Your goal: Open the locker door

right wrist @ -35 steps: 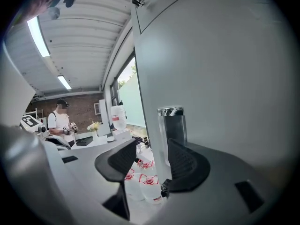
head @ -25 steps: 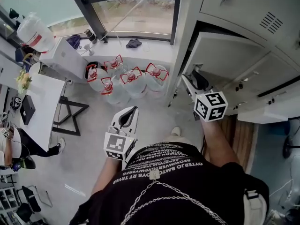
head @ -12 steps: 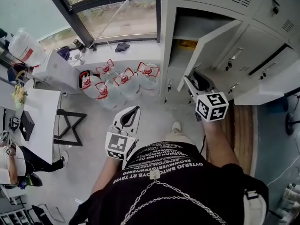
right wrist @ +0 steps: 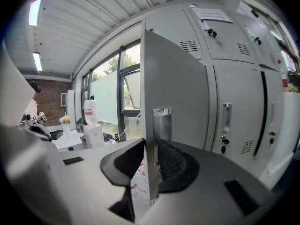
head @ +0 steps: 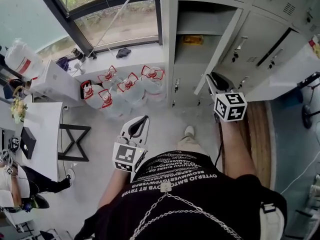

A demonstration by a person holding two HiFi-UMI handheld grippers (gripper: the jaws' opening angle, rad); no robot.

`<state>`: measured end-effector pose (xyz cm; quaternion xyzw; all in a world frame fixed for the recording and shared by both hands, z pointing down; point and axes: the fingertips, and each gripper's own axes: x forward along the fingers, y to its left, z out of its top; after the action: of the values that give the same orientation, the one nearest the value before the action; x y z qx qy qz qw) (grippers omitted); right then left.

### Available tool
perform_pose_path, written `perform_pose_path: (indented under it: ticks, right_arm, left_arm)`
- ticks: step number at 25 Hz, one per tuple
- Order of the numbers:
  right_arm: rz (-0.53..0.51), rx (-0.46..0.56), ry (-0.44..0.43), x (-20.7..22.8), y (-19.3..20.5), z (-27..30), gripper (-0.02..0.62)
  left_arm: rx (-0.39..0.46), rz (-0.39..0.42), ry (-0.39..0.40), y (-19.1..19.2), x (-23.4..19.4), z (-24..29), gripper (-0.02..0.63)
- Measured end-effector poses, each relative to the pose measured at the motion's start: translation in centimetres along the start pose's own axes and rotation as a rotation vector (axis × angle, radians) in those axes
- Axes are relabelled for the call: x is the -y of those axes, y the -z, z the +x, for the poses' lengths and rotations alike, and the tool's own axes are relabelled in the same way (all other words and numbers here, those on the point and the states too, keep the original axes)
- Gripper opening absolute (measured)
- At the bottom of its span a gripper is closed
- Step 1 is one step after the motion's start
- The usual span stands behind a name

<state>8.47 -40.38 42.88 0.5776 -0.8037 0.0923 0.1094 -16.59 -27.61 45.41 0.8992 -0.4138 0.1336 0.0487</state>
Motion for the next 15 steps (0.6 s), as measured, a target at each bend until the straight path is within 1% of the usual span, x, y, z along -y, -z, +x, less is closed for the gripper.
perform_pose_path:
  ticks: [3,6,11,15]
  right_arm:
    - [-0.008,-0.008,0.039,0.6,0.5,-1.5,0.071]
    - [-0.014,-0.026,0.058,1.8,1.1,-3.0,0.078]
    - [-0.026,-0.041,0.078,3.9,1.8,-5.6,0.066]
    - [-0.01,-0.034,0.082,5.8,2.5,-7.5,0.055]
  left_arm:
    - [0.001,0.0,0.011,0.6,0.5,-0.9,0.003]
    - [0.014,0.005,0.018,1.3,1.1,-1.3,0.003]
    - [0.037,0.008,0.009,-0.2,3.3,-1.4,0.003]
    - [0.031,0.012,-0.005,-0.4,5.8,-1.4,0.003]
